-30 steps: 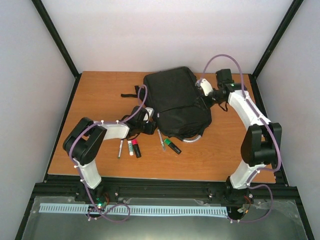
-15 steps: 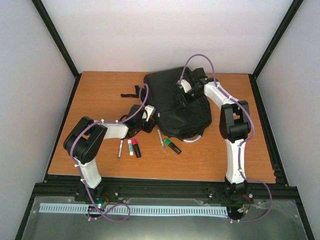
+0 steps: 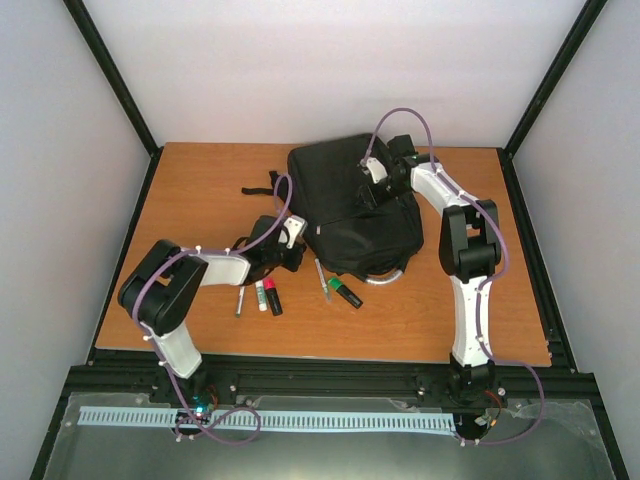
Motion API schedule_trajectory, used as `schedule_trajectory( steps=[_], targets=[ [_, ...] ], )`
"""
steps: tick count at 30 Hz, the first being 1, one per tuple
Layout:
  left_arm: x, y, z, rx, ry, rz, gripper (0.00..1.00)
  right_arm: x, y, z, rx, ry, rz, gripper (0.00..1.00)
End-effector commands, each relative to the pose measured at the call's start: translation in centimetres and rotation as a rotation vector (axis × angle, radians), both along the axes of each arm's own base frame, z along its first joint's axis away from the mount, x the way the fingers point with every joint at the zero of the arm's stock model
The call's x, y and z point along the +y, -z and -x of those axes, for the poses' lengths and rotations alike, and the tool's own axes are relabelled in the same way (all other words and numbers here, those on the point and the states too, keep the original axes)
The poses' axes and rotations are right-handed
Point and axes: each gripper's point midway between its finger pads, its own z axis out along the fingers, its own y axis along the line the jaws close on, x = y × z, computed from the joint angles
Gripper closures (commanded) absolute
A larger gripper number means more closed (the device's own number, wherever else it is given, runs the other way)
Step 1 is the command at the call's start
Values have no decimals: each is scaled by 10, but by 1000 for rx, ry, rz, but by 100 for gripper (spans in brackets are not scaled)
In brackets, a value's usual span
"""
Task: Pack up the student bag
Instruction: Zip the student bag at the center of the board.
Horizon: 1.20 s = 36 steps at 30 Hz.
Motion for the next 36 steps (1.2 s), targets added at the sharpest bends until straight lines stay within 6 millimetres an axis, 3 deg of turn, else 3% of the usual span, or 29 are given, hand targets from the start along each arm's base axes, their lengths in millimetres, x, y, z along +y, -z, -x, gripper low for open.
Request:
schedule_trajectory(
  steps=[1,9,17,36],
  targets=[
    [11,-17,-1,-37,-55,14,99,-27,48,1,101,73,97,55],
    [13,-15,18,12,-43,41,99,-29,61,4,121,73,105,55],
    [-24,-12,38,44,80,22,99,-29,79,7,174,78,111,55],
    [-78,-17,79,58,252,26,99,-30,87,6,191,91,123,55]
  ],
)
